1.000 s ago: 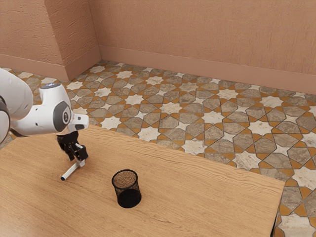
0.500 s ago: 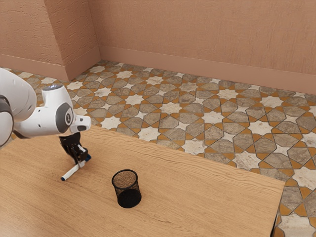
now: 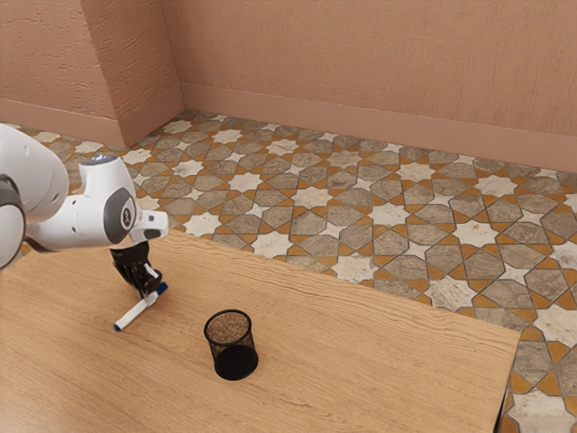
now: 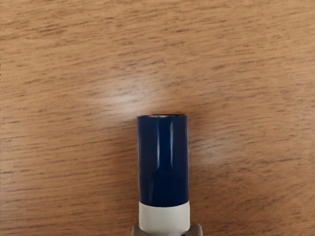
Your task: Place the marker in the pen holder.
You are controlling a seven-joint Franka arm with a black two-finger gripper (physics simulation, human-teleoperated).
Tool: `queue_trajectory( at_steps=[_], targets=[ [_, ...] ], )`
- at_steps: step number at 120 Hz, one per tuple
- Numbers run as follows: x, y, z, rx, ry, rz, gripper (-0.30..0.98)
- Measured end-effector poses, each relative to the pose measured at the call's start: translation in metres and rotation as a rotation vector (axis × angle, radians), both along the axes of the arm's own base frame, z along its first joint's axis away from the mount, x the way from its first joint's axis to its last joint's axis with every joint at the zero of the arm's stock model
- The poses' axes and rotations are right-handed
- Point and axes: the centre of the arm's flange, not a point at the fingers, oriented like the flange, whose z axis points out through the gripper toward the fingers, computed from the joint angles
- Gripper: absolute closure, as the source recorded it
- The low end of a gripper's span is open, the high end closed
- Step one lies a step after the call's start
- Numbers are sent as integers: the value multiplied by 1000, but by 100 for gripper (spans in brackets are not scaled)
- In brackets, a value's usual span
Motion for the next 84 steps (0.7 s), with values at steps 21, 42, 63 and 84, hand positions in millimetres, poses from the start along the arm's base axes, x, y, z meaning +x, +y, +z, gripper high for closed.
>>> queue_trajectory(
  at_steps=[21, 42, 63, 84],
  targets=[
    [8, -19, 43, -27, -68, -25, 79],
    [1, -78, 135, -127, -196, -137, 79],
    [-32, -167, 178, -209, -269, -313, 79],
    [-75, -222, 166, -259, -365, -395, 79]
  ],
)
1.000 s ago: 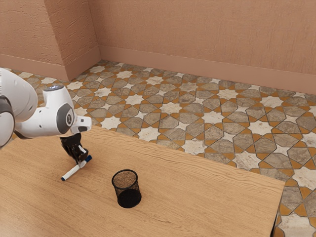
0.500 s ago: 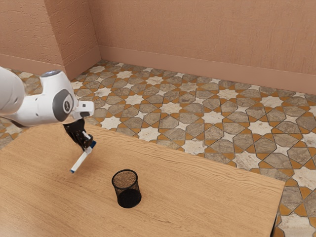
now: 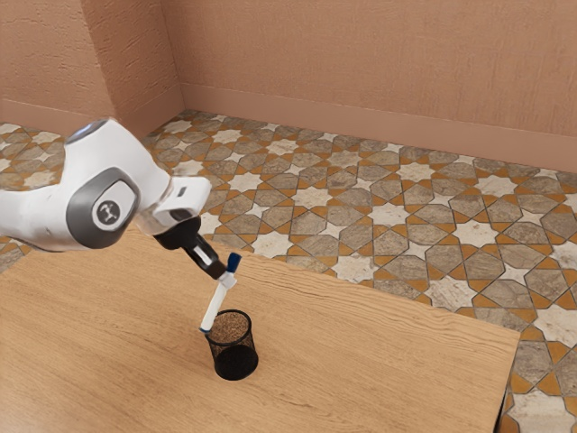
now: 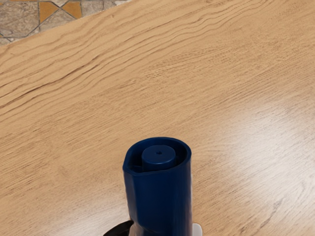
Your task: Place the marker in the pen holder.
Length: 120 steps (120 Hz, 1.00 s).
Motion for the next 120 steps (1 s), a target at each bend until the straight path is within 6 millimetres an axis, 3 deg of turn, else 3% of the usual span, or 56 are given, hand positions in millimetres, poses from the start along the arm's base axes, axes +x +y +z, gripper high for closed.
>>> queue_trajectory(
  at_steps=[32, 54, 66, 116, 120],
  targets=[
    [1, -13, 5, -17, -142, 34, 79],
    [-1, 1, -16, -2, -146, 78, 79],
    [-1, -1, -26, 9, -143, 84, 79],
    [-4, -2, -43, 21, -148, 96, 77],
    [-4, -2, -44, 22, -148, 95, 72]
  ],
)
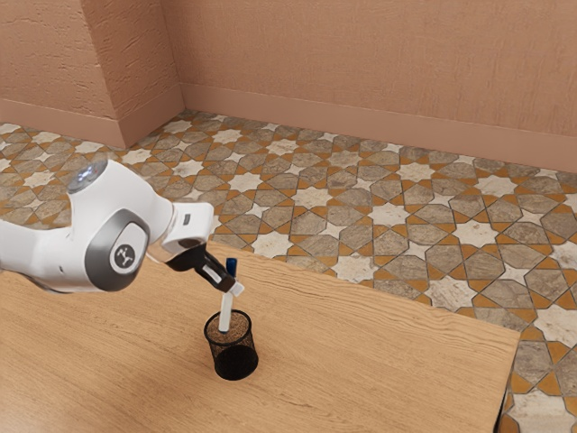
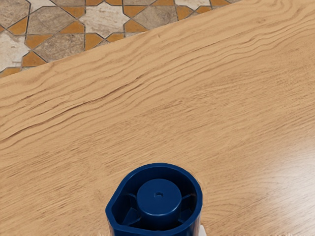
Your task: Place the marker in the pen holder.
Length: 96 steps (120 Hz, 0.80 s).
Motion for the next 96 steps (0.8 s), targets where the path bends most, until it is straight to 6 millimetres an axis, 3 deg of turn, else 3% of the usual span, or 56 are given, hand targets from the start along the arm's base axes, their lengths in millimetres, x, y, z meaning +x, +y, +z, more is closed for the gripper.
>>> queue_trajectory(
  at_steps=[24, 30, 36, 39, 43, 49, 54, 62, 72, 84, 96],
  targets=[
    [4, 0, -2, 19, 3, -23, 31],
    [14, 0, 13, 15, -17, -30, 24],
    [40, 5, 55, 19, -47, -44, 19],
    [64, 8, 112, 50, -89, -73, 17],
    [81, 20, 177, 94, -107, -84, 15],
    [91, 54, 250, 161, -99, -36, 12],
    [86, 72, 283, 200, -51, -2, 9],
    [63, 91, 310, 236, 46, 36, 7],
    [40, 100, 316, 309, 176, 127, 5],
    [74, 97, 231, 392, 414, 208, 3],
    [78, 95, 205, 390, 496, 241, 2]
  ],
)
